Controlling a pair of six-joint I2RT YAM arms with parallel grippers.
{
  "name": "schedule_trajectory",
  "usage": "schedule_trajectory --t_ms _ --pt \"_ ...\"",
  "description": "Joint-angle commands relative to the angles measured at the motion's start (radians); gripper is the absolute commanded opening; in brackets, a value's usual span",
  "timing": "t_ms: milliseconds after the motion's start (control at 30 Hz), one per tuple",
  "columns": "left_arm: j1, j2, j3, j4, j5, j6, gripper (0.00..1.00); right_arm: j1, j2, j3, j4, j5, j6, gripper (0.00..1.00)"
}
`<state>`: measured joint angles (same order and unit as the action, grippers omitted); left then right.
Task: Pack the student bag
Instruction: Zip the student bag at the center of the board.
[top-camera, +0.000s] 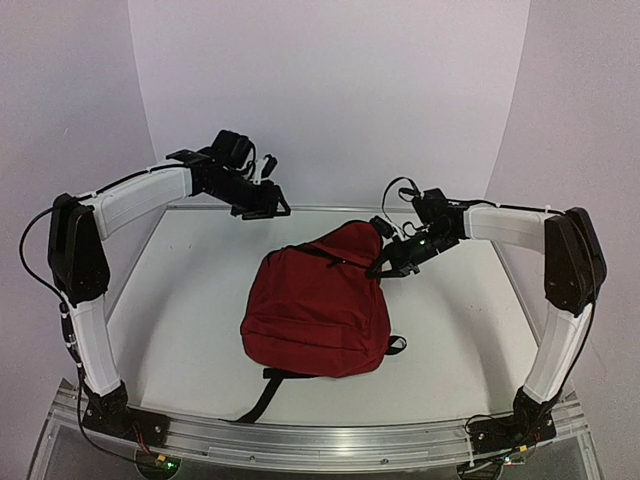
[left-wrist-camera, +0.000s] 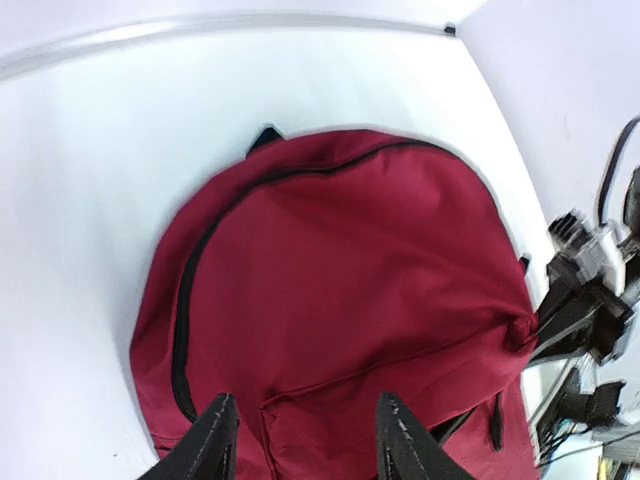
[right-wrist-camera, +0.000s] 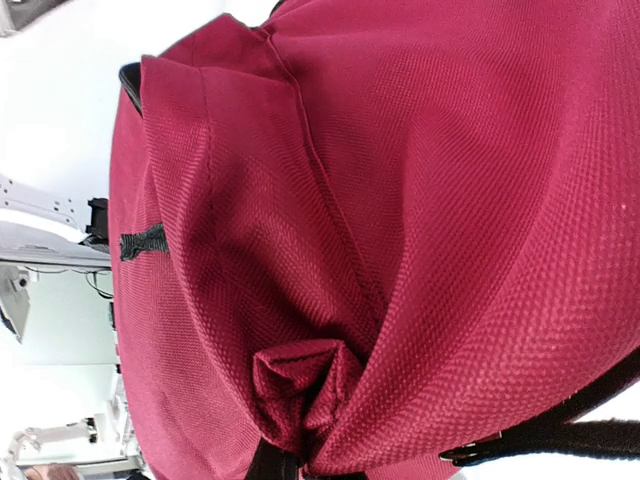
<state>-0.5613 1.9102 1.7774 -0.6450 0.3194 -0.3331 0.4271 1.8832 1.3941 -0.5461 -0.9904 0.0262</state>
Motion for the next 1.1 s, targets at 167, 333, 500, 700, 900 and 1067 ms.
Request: schedule_trajectory --t_ms 167,333,500,700,900,1067 --pt "-0.218 0.012 0.212 -0.268 0.126 0.09 0.49 0.001 -0.032 0.003 0.059 -0.1 0.116 0.0" --pt "-0.274 0.085 0.293 -0.375 0.118 0.116 0.48 0.001 -0.032 0.002 0.067 -0.103 0.126 0.0" --pt "-0.281 0.161 0.378 -0.442 0.068 0.122 0.48 0.003 -0.033 0.007 0.068 -0.102 0.129 0.0" --pt "-0.281 0.236 0.444 -0.512 -0.002 0.124 0.44 0.003 -0.038 0.001 0.069 -0.1 0.129 0.0" --pt "-0.281 0.289 0.514 -0.535 -0.043 0.143 0.36 0.003 -0.035 0.009 0.069 -0.1 0.13 0.0" --pt "-0.281 0.316 0.552 -0.531 -0.044 0.152 0.21 0.003 -0.032 0.012 0.07 -0.099 0.129 0.0"
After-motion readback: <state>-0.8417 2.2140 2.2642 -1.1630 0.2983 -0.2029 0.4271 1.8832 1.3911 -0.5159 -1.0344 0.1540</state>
